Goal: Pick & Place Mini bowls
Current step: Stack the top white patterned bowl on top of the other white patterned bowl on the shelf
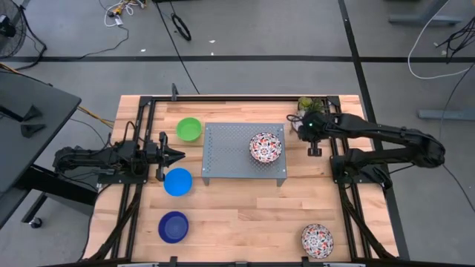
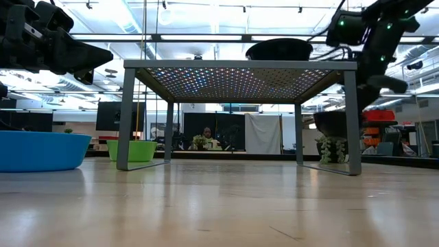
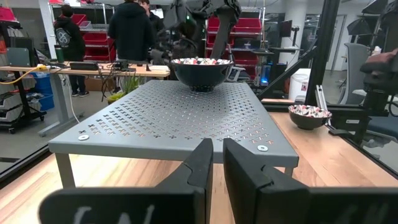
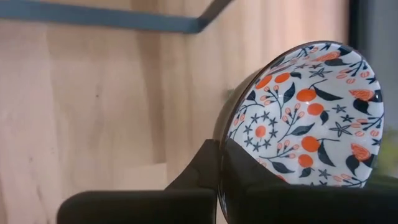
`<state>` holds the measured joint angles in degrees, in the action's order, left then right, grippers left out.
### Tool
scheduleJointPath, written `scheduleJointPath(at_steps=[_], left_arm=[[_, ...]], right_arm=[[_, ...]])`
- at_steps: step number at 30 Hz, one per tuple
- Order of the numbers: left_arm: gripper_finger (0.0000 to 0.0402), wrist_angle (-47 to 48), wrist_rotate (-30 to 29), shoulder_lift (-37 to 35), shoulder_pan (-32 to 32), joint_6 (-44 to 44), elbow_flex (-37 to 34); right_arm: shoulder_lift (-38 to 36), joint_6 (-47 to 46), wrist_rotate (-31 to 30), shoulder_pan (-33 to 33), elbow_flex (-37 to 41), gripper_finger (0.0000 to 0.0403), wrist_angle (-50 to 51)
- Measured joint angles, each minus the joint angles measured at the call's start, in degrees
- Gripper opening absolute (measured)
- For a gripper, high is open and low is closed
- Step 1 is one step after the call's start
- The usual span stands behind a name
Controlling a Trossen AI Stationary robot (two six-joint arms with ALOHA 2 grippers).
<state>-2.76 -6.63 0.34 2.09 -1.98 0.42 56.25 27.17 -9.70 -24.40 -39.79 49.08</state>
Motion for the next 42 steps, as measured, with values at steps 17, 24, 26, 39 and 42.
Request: scheduleJointPath(at_steps=[17, 24, 26, 39, 42], left_arm=[[0.0044, 0.0, 0.0, 0.0, 0.0, 0.0, 0.0], [0.0044, 0.0, 0.0, 0.0, 0.0, 0.0, 0.0], [0.0044, 0.0, 0.0, 0.0, 0.0, 0.0, 0.0], [0.0044, 0.0, 0.0, 0.0, 0.0, 0.0, 0.0], [0.0044, 0.0, 0.0, 0.0, 0.0, 0.0, 0.0]], right_arm=[[-4.0, -4.2, -3.4, 0.0, -13.2, 0.0000, 7.8], [-4.0, -4.2, -3.4, 0.0, -20.2, 0.0000, 8.3], [-3.9, -4.0, -3.4, 0.0, -22.2, 0.0000, 8.6], [0.6, -2.3, -3.4, 0.1, -36.6, 0.0000, 13.4], [2.2, -1.1, -3.4, 0.8, -39.3, 0.0000, 14.2]])
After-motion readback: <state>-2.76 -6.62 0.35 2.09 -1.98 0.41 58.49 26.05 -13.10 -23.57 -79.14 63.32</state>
